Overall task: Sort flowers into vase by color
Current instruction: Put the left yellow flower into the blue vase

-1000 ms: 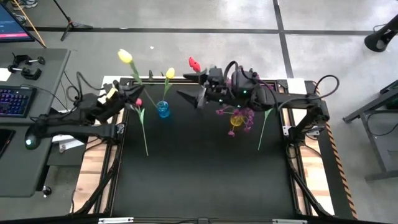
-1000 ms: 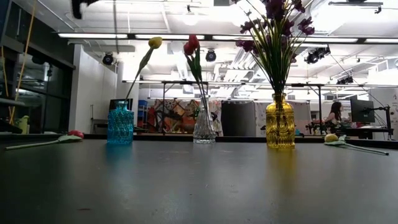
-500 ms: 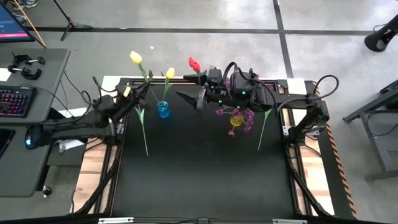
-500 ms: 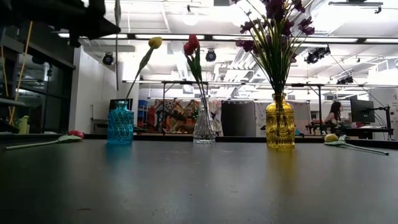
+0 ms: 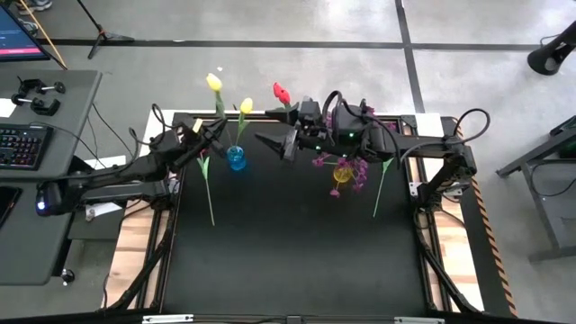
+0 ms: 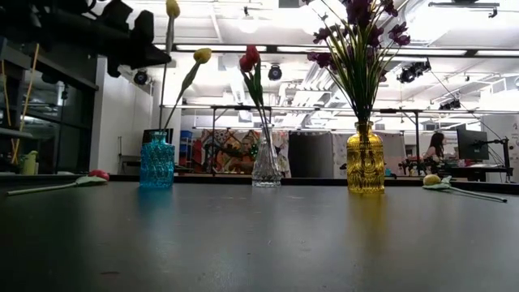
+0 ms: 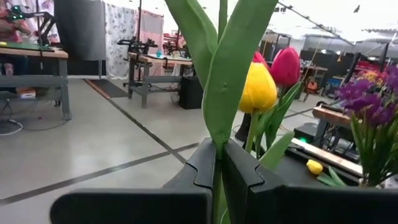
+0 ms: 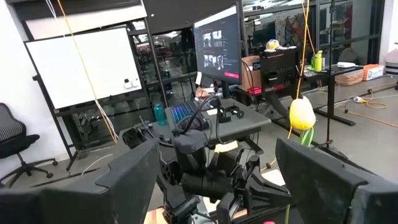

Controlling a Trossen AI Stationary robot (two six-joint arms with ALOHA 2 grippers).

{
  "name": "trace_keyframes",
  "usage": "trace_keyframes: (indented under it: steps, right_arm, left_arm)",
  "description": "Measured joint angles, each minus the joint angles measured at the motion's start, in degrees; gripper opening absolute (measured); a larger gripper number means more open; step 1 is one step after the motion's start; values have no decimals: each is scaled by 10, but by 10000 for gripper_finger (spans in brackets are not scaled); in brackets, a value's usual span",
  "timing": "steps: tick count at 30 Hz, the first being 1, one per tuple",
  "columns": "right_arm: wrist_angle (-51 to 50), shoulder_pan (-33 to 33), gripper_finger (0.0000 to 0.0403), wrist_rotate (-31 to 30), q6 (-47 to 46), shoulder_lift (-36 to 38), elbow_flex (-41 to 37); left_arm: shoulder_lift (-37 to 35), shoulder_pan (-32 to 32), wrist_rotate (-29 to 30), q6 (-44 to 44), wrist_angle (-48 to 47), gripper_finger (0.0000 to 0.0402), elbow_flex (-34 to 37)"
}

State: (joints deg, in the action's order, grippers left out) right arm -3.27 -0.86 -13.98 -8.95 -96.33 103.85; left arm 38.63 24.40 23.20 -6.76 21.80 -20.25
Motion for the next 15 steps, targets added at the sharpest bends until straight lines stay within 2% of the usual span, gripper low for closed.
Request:
trace_keyframes:
  steps: [15]
  right_arm:
    - [-5,0,311,0,4,0,0]
  left_arm:
    - [7,-13,-16,-6,-63,5,0]
